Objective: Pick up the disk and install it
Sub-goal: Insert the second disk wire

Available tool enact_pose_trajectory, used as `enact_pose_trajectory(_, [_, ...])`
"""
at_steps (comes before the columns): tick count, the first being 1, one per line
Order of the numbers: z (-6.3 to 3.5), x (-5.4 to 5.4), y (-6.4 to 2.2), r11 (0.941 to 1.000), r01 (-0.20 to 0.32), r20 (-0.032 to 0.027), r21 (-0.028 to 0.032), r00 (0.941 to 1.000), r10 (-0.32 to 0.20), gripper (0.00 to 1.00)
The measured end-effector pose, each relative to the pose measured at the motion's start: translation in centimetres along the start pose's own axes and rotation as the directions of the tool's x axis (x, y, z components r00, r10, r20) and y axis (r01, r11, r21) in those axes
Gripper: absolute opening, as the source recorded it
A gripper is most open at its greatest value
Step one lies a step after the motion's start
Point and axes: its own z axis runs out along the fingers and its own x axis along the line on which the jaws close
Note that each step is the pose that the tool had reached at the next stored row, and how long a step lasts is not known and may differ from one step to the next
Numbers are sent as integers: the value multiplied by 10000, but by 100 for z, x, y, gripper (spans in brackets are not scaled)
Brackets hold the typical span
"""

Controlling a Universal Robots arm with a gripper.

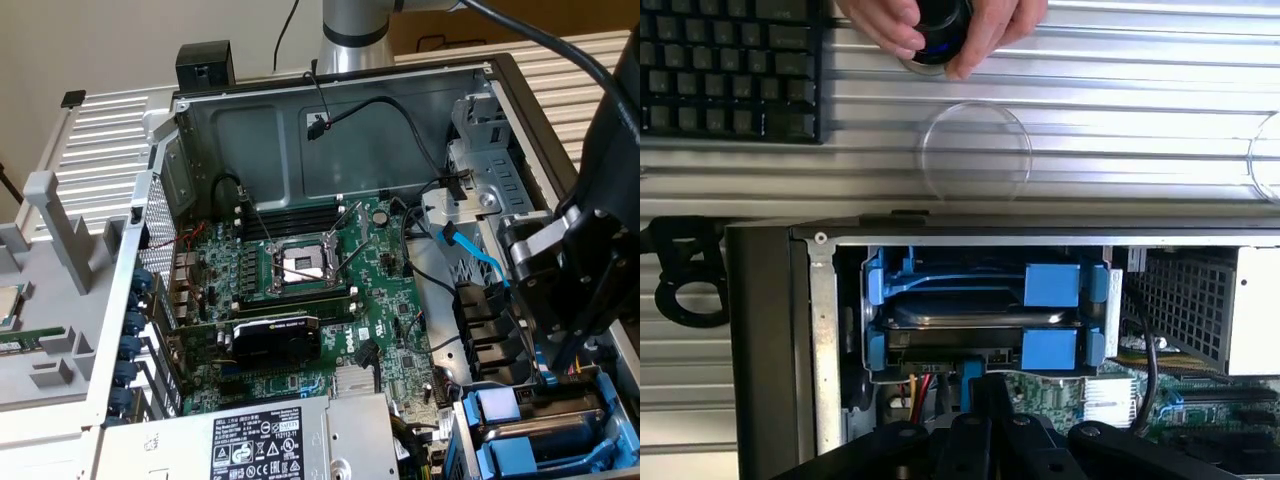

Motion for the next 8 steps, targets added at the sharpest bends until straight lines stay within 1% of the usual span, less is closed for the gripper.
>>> enact_pose_trajectory(3, [-4,22,45,10000,-1,0,0,10000,1,11])
enact_pose_trajectory(8, [3,58,51,10000,-2,0,2,10000,2,11])
